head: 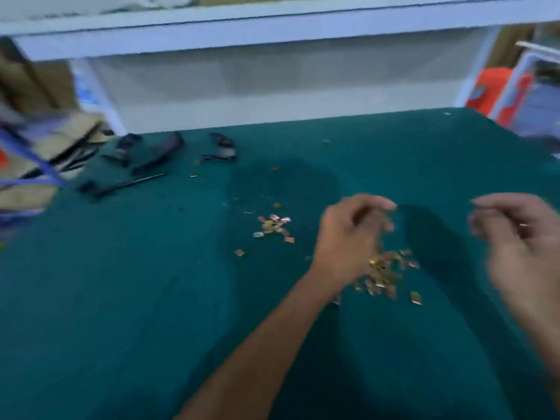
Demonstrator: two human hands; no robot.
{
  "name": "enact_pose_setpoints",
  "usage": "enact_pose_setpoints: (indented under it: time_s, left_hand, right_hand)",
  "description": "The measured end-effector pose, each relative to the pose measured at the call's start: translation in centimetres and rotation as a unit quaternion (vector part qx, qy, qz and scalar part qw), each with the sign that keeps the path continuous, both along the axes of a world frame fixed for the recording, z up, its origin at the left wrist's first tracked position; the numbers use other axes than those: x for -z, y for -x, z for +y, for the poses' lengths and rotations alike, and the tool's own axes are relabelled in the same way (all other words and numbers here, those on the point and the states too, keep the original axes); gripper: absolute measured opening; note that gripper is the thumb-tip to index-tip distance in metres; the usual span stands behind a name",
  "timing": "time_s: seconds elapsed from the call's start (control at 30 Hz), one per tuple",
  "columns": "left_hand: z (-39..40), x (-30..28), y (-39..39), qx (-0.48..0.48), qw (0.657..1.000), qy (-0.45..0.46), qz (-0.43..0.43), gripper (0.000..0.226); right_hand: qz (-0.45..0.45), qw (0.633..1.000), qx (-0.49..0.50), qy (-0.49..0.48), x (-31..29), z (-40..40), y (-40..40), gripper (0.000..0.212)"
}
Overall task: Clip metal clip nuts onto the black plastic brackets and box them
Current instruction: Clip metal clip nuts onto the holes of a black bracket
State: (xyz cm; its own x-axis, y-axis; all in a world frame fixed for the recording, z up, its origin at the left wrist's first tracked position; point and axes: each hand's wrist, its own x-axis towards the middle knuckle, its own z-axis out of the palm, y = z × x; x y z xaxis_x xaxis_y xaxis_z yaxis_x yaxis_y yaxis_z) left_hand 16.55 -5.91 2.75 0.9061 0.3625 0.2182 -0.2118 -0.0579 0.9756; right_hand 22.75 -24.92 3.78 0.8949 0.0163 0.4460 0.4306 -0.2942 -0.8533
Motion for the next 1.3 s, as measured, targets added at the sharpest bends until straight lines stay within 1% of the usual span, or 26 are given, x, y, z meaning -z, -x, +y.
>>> enact_pose_setpoints:
  time_s: [0.07,0.13,0.17,0.23,0.3,0.37,0.4,0.47,0.53,0.57,0.6,0.63,0.7,0.73,0.83,0.93,1.07,1.17,1.2,1.3]
  left_hand:
    - [6.1,1.0,0.8,-0.162,0.986,-0.035,-0.013,0.027]
    - [11.8,2.6,2.6,-0.302,0.952,-0.056,-0.01,0.027]
    - [13.1,3.4,3.3,-0.339,0.939,-0.059,-0.006,0.027]
    - [15.6,4.1,4.5,-0.385,0.921,-0.057,-0.012,0.026]
    - [17.2,4.5,4.6,-0.411,0.911,-0.041,-0.012,0.025]
    - [17.9,4.4,4.3,-0.434,0.901,-0.003,-0.006,0.026]
    - [18.2,4.5,4.0,-0.438,0.899,0.005,0.001,0.027]
    - [18.7,4.8,3.8,-0.444,0.896,0.006,0.012,0.028]
    - [18.9,5.1,3.2,-0.433,0.901,0.014,0.015,0.028]
    - [19.0,5.3,3.0,-0.431,0.902,0.026,0.015,0.028]
    - [19.0,5.3,3.0,-0.432,0.901,0.037,0.016,0.028]
    - [18.9,5.1,3.0,-0.431,0.901,0.044,0.017,0.028]
    - [18.9,5.0,2.8,-0.423,0.905,0.045,0.018,0.028]
    - [18.8,5.1,2.6,-0.417,0.908,0.043,0.019,0.028]
    - [18.6,5.2,2.5,-0.417,0.908,0.041,0.015,0.03]
    - [18.6,5.2,2.4,-0.419,0.907,0.045,0.01,0.03]
    - [18.7,5.1,2.4,-0.421,0.906,0.051,0.004,0.031]
    - [18.9,5.1,2.4,-0.419,0.907,0.048,0.005,0.03]
    - [18.9,5.2,2.4,-0.416,0.908,0.045,0.005,0.029]
    - [19.0,5.2,2.4,-0.413,0.91,0.033,0.003,0.029]
  right_hand:
    - [-0.024,0.989,-0.114,0.089,-1.2,6.3,-1.2,0.026]
    - [-0.048,0.95,-0.242,0.19,-2.1,13.2,-1.6,0.022]
    - [-0.048,0.929,-0.28,0.237,-2.2,15.4,-1.9,0.019]
    - [-0.078,0.885,-0.337,0.311,-1.6,21.4,-2.8,0.015]
    - [-0.074,0.848,-0.37,0.372,-0.7,27.6,-3.3,0.02]
    - [-0.032,0.825,-0.388,0.41,0.2,32.9,-4.2,0.032]
    - [-0.003,0.829,-0.385,0.406,0.8,35.2,-4.9,0.039]
    - [0.07,0.861,-0.363,0.349,1.6,39.5,-6.1,0.046]
    - [0.175,0.904,-0.31,0.235,1.8,42.9,-7.8,0.04]
    - [0.22,0.914,-0.282,0.19,1.9,44.2,-8.6,0.034]
    - [0.246,0.919,-0.263,0.162,2.1,45.3,-9.3,0.028]
    - [0.234,0.925,-0.249,0.165,2.2,46.0,-9.7,0.023]
    - [0.183,0.937,-0.221,0.202,2.6,46.9,-10.3,0.019]
    - [0.182,0.94,-0.206,0.201,2.8,47.2,-10.5,0.02]
    - [0.245,0.945,-0.178,0.125,3.0,47.8,-11.0,0.025]
    - [0.311,0.931,-0.182,0.053,2.7,48.6,-11.3,0.021]
    - [0.334,0.927,-0.166,0.034,2.5,48.8,-10.8,0.024]
    - [0.333,0.926,-0.179,0.003,2.1,48.0,-10.6,0.05]
    - [0.335,0.923,-0.191,-0.007,1.8,47.4,-10.5,0.049]
    - [0.349,0.908,-0.226,-0.05,1.0,44.8,-10.0,0.019]
